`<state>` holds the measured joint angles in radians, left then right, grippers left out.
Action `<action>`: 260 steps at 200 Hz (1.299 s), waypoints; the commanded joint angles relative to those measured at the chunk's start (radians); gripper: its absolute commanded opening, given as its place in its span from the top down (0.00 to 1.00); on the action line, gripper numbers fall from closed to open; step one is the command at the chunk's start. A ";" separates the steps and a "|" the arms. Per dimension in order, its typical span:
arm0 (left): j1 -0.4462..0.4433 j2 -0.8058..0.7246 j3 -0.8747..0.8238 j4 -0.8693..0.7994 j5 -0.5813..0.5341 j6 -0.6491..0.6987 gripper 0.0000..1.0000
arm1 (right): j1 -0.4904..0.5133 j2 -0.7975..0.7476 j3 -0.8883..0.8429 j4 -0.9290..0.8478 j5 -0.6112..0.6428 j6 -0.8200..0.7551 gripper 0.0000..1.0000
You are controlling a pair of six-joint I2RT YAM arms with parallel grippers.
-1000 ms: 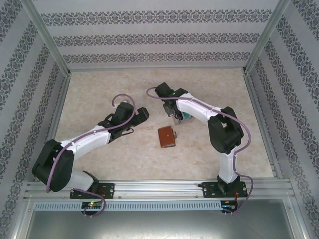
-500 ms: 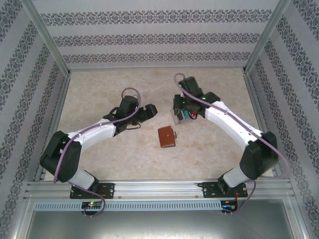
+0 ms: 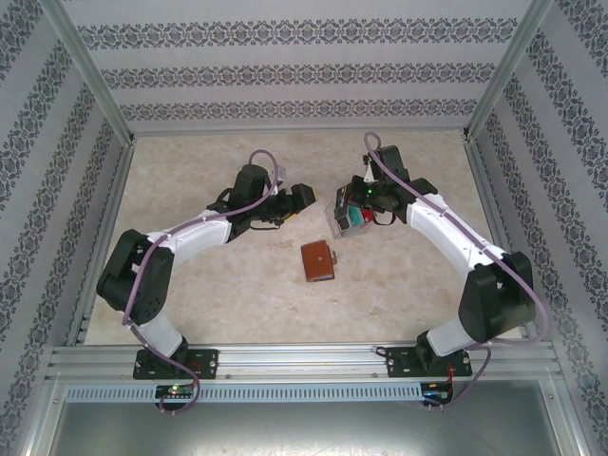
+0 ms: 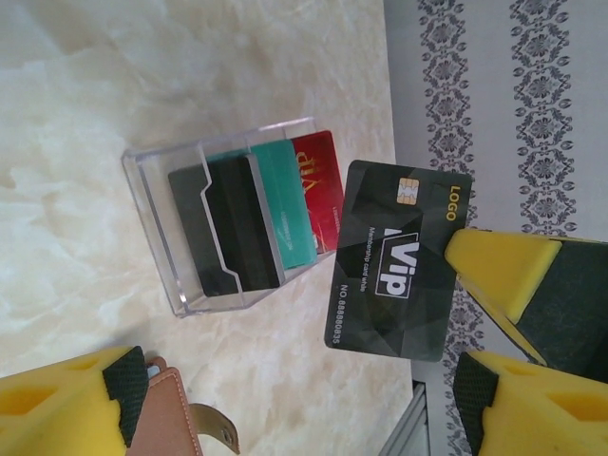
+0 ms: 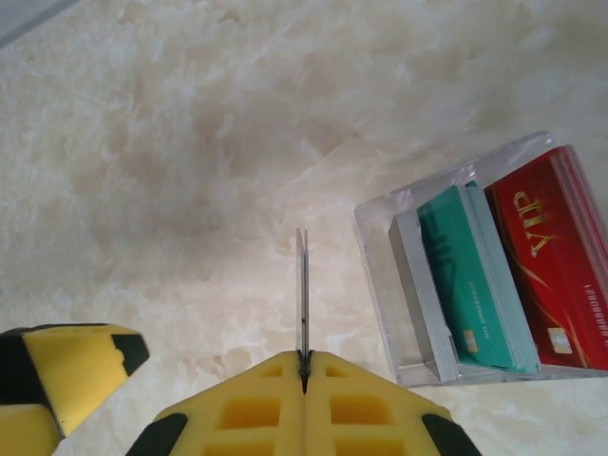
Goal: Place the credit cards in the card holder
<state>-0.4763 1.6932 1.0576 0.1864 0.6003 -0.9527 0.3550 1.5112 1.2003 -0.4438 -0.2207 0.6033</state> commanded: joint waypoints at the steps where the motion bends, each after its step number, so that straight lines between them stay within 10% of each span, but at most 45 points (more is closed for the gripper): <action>1: 0.010 0.033 0.023 0.099 0.077 -0.054 0.14 | -0.018 -0.023 -0.012 0.069 -0.125 0.005 1.00; 103: 0.037 0.125 0.080 0.528 0.279 -0.345 0.13 | -0.132 -0.071 -0.087 0.363 -0.633 0.255 1.00; 186: 0.037 0.062 0.077 0.562 0.278 -0.375 0.79 | -0.152 -0.020 -0.093 0.382 -0.660 0.271 0.99; 260: 0.037 0.059 0.071 0.578 0.260 -0.402 1.00 | -0.149 -0.027 -0.113 0.443 -0.678 0.301 0.77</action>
<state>-0.4446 1.7897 1.1316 0.6971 0.8673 -1.3346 0.2066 1.4826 1.0996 -0.0463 -0.8722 0.8944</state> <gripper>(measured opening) 0.059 0.195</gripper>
